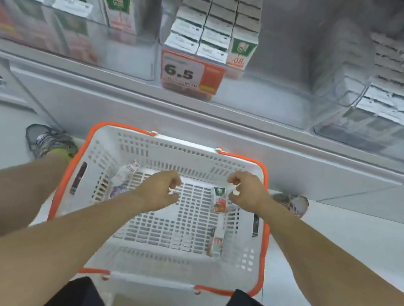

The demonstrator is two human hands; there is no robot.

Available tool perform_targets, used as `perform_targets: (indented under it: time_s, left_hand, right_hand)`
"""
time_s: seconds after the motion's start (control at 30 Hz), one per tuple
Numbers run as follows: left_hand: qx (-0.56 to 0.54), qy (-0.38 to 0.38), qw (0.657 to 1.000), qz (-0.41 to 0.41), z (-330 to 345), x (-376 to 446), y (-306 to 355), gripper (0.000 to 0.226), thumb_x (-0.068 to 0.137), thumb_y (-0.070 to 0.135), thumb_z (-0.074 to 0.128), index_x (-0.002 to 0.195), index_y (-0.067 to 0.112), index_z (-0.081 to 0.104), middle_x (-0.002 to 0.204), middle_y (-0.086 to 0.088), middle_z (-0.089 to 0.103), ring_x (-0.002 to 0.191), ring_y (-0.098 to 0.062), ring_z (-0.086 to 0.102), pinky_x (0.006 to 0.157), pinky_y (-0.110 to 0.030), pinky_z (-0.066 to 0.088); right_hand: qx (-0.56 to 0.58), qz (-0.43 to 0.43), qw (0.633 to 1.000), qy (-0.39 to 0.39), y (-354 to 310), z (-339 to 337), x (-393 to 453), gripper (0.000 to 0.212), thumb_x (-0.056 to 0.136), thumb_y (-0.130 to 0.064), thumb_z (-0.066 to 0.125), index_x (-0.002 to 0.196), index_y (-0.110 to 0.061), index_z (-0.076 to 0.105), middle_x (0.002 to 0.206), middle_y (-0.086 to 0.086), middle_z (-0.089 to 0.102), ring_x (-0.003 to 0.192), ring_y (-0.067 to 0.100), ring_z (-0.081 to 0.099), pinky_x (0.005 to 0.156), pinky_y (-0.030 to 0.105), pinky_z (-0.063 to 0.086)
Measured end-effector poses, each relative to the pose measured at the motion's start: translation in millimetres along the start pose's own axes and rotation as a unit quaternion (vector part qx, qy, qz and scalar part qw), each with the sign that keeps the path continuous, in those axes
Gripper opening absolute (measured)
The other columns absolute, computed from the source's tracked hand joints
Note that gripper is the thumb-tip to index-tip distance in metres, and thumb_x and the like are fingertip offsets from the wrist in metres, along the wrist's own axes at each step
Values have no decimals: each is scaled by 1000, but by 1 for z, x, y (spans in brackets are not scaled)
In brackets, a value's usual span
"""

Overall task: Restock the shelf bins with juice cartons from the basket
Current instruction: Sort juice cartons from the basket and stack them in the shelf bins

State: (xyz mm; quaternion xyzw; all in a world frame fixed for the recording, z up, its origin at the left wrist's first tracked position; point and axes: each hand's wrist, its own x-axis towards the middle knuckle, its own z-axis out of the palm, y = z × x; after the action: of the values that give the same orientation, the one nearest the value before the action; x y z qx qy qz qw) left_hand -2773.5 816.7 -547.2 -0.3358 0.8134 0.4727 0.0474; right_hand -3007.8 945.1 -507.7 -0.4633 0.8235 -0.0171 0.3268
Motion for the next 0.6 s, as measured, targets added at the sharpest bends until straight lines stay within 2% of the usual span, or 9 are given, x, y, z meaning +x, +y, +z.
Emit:
perform_targets:
  time_s: [0.1, 0.17, 0.23, 0.3, 0.37, 0.5, 0.6]
  left_hand:
    - [-11, -10, 995, -99, 31, -3, -53, 28, 89, 17, 69, 114, 15, 56, 109, -2, 52, 97, -23, 56, 83, -32, 46]
    - [-21, 16, 984, -176, 41, -5, -82, 38, 88, 16, 71, 123, 10, 57, 116, -4, 52, 104, -21, 55, 91, -35, 48]
    - [-21, 65, 971, -230, 46, -9, -105, 43, 86, 16, 73, 125, 8, 56, 124, -10, 54, 108, -26, 57, 94, -41, 49]
    - [10, 119, 959, -258, 51, -14, -122, 46, 83, 19, 75, 124, 10, 55, 129, -12, 49, 105, -29, 58, 94, -44, 49]
    - [60, 158, 947, -272, 58, -19, -136, 53, 78, 22, 79, 122, 8, 53, 129, -16, 48, 109, -34, 54, 96, -46, 46]
    - [100, 153, 917, -354, 68, -20, -152, 80, 72, 32, 84, 132, -1, 41, 129, -25, 47, 121, -40, 45, 101, -46, 37]
    - [120, 165, 905, -374, 72, -15, -156, 80, 76, 27, 81, 135, -2, 36, 132, -27, 45, 122, -41, 44, 102, -46, 36]
  right_hand:
    - [-110, 28, 992, -49, 21, 36, 15, 61, 83, -5, 71, 138, -16, 48, 135, 10, 44, 120, 29, 49, 98, 41, 48]
    - [-172, 27, 982, -75, 30, 52, 22, 71, 81, 3, 65, 144, -17, 40, 142, 10, 38, 129, 29, 39, 101, 42, 46]
    - [-226, 21, 971, -80, 32, 61, 28, 74, 80, 5, 65, 145, -14, 37, 140, 11, 40, 132, 29, 35, 102, 37, 43]
    - [-263, 10, 963, -65, 31, 65, 37, 69, 79, 6, 64, 140, -11, 39, 130, 11, 48, 126, 28, 37, 92, 33, 42]
    - [-234, 3, 971, -44, 32, 66, 45, 63, 77, 8, 61, 134, -11, 43, 121, 11, 55, 120, 27, 40, 84, 33, 42]
    - [-43, 29, 998, -20, 31, 60, 49, 62, 71, -9, 82, 126, -16, 54, 113, 4, 63, 110, 23, 54, 84, 35, 51]
    - [66, 46, 996, -29, 21, 57, 44, 63, 68, -15, 89, 121, -16, 56, 110, -2, 59, 95, 19, 59, 76, 30, 52]
